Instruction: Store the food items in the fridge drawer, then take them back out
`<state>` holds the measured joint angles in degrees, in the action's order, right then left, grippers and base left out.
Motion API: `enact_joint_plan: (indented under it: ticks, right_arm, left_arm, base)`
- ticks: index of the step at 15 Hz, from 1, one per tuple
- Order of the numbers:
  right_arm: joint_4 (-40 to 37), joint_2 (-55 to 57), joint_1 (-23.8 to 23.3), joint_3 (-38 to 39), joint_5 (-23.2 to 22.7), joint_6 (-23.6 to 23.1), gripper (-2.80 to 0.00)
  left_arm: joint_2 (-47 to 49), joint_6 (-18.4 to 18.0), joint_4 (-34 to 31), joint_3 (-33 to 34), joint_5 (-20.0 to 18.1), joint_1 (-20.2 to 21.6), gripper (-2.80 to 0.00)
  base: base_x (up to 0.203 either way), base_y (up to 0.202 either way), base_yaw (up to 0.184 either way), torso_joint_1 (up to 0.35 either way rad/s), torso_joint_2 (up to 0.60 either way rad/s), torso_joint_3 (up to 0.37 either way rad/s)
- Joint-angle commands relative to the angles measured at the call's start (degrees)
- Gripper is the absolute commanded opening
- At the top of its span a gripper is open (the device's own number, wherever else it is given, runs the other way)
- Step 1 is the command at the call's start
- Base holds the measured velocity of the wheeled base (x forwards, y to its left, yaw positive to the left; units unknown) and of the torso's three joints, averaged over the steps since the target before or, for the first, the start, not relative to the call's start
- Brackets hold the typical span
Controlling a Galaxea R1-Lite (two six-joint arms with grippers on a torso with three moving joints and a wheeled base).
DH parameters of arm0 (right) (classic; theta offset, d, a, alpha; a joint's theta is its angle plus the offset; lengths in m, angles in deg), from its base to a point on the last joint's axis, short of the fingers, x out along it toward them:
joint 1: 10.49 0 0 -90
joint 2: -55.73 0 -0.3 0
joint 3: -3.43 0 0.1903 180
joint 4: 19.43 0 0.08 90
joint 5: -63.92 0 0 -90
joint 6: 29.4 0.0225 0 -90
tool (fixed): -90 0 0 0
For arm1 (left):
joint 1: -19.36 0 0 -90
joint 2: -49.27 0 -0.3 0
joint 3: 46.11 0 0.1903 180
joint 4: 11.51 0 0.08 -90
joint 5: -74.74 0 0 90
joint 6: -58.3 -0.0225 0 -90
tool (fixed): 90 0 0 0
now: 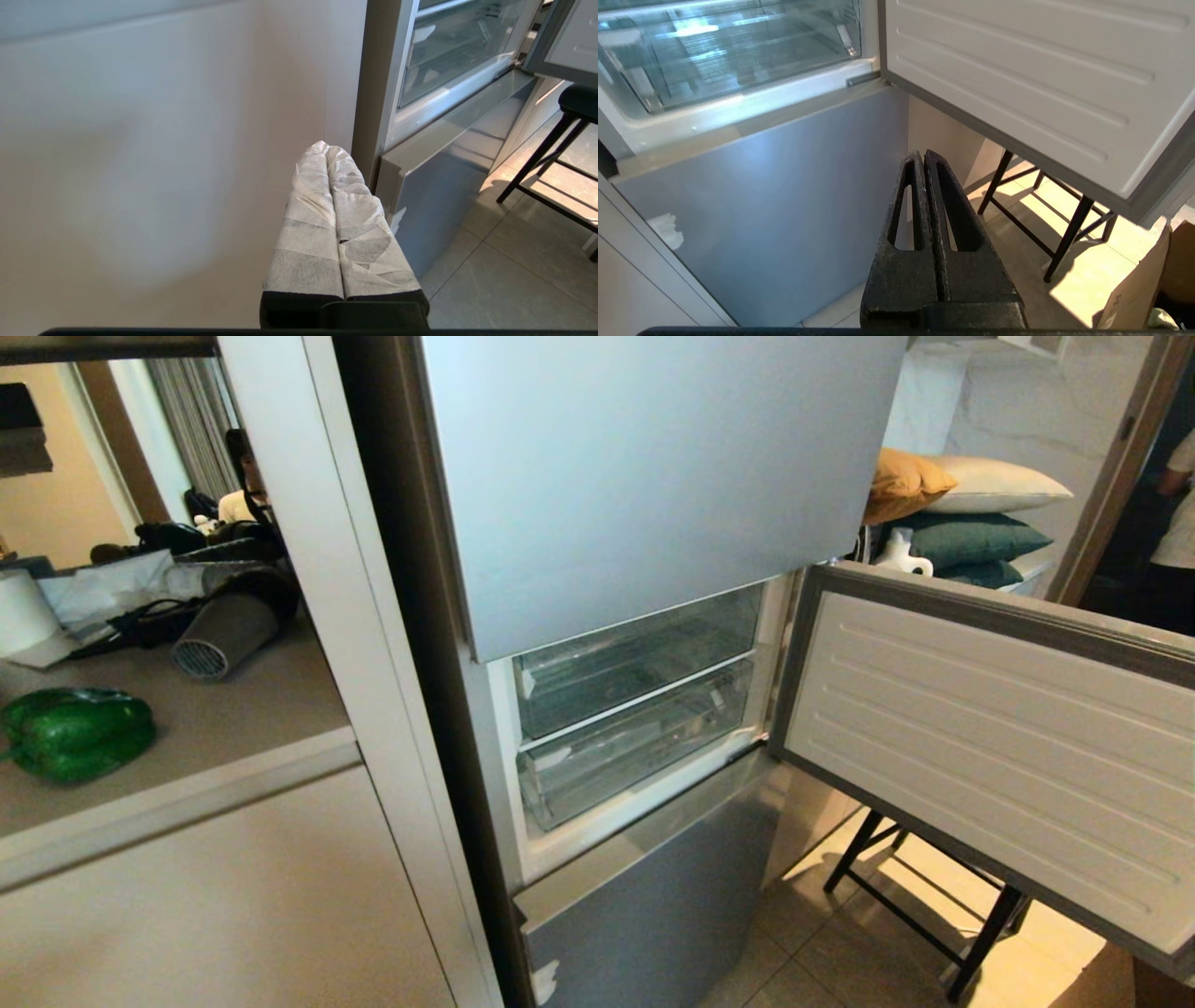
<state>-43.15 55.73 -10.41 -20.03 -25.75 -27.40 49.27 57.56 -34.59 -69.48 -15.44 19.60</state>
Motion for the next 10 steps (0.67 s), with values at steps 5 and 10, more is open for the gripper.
enact_joint_plan:
  ticks: [5, 10]
  right_arm:
    - [0.0, 0.09, 0.01, 0.01, 0.02, 0.02, -2.8]
    - [0.0, 0.09, 0.01, 0.01, 0.02, 0.02, -2.8]
  left_arm:
    - [0.0, 0.04, 0.06, 0.18, 0.01, 0.02, -2.8]
    - [0.0, 0.04, 0.06, 0.18, 0.01, 0.02, -2.8]
  base:
    - [0.0, 0.0, 0.0, -0.135, 0.32, 0.19]
    - [0.0, 0.0, 0.0, -0.136, 0.35, 0.208]
